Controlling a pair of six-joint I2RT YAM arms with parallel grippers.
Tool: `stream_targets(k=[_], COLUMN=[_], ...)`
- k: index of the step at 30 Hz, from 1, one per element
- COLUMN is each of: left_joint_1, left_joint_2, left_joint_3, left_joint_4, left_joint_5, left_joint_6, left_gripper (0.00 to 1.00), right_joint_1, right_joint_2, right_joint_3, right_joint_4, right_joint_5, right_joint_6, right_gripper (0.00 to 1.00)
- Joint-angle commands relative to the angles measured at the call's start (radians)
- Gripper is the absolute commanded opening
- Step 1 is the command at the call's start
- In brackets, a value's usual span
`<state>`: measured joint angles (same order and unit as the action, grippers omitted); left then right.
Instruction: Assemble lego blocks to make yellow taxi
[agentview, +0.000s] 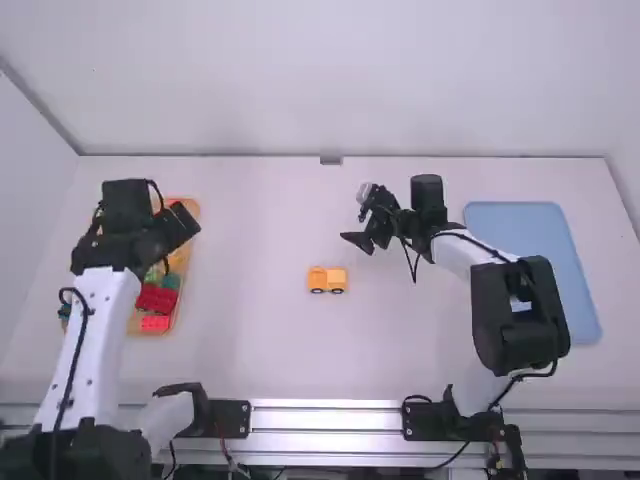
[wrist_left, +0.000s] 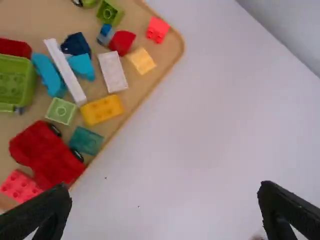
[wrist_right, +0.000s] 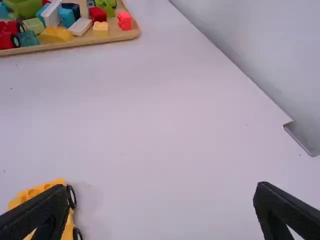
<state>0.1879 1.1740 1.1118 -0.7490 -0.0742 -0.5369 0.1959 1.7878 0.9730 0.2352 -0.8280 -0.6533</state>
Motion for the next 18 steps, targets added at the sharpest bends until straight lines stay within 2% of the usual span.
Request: stream_targets(k=[1,5,7,9,12,18], left_joint_1=[0.010,0.008,0.016,0.014,0.027,0.087], left_joint_2=[0.094,0.283,0.424,0.484,0.672,0.896], left_joint_3=[0.108,0.304,0.462,0.530,0.741,0.961], left_joint_4=[-0.053,-0.145,-0.245,-0.291,-0.426,-0.529], left_joint_5=[-0.024,-0.024,-0.023,-0.024,-0.024,-0.016], left_joint_6=[-0.016,-0.016,-0.017,-0.016,-0.016,-0.018], left_gripper=[0.99,0.99,0.99,0.99,0.99,0.99], right_joint_1=[-0.001,-0.001,-0.001,-0.001,-0.001,-0.001], right_joint_2=[-0.008,-0.008,-0.008,-0.008,-0.008,-0.008], right_joint_3=[-0.009,-0.009,-0.009,-0.009,-0.009,-0.009], right_joint_4=[0.000,-0.003,-0.011,-0.012,-0.014,-0.013], right_joint_5=[-0.010,-0.009,0.013,0.024,0.027,0.028], right_joint_6=[0.011,0.028,0.025,0.029,0.029,0.029], right_gripper=[0.99,0.99,0.99,0.98,0.99,0.98])
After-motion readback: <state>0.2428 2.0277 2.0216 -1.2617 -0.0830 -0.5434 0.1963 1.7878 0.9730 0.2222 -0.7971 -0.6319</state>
